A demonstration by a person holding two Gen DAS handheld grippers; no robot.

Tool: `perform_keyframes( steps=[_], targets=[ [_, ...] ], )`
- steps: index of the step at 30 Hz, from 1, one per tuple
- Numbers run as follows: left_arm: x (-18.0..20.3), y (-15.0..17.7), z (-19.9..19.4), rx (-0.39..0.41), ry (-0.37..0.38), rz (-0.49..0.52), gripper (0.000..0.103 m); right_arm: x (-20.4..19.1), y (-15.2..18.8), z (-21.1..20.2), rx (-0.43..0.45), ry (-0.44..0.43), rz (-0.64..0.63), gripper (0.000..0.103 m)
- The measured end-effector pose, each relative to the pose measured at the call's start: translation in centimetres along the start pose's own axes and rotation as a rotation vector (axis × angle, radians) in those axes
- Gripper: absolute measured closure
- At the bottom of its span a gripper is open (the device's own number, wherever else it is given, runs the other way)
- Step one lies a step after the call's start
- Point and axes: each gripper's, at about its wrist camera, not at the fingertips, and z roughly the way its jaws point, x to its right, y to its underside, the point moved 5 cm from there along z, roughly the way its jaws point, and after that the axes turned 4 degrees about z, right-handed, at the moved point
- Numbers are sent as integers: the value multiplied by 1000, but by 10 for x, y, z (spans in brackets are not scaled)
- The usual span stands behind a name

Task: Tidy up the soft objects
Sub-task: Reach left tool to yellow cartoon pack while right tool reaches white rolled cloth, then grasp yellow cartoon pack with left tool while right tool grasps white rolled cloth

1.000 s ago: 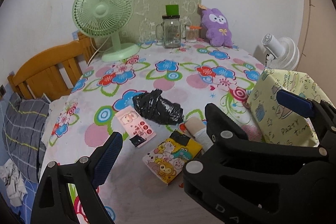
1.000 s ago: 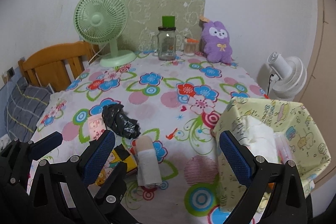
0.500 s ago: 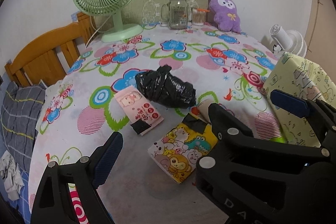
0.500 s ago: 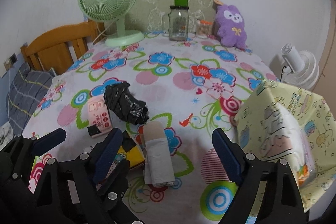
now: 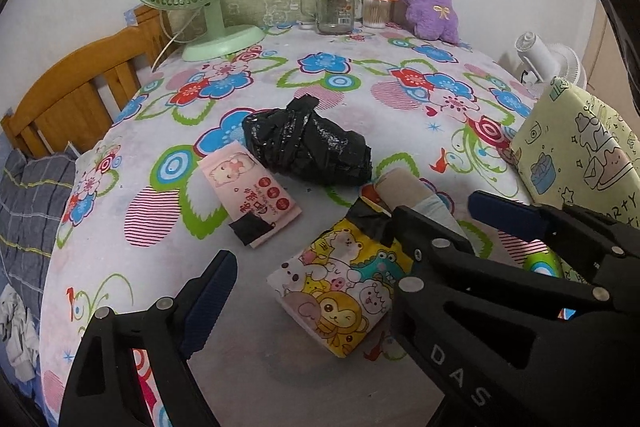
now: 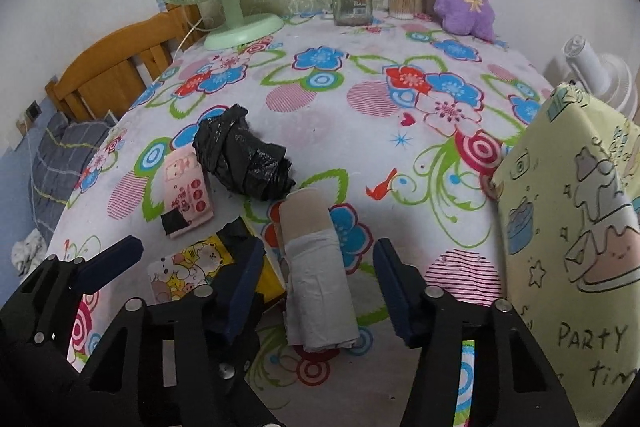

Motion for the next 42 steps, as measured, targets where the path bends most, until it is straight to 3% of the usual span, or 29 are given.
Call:
perform_keyframes(
  steps=[4,6,7,23,37,42],
  targets=[
    [3,0,3,-16,29,-13,13,1,0,1,-8,-10,-9,55],
    [4,1,5,-19,-4,-1,13,3,-1,1,-1,19,-25,79],
    [6,1,6,-21,-20,8,14,4,0,2,-10,35,-31,83],
    [19,-4,16,-30,-19,12,18,27,2,-6,2,66,-4,87],
    [14,-14,28,-20,-5,-18,18,28,-9,-2,12,86,5,87],
    [13,-13,25,-10,3,-27,23,26,-9,-1,14,84,1,87]
  ],
)
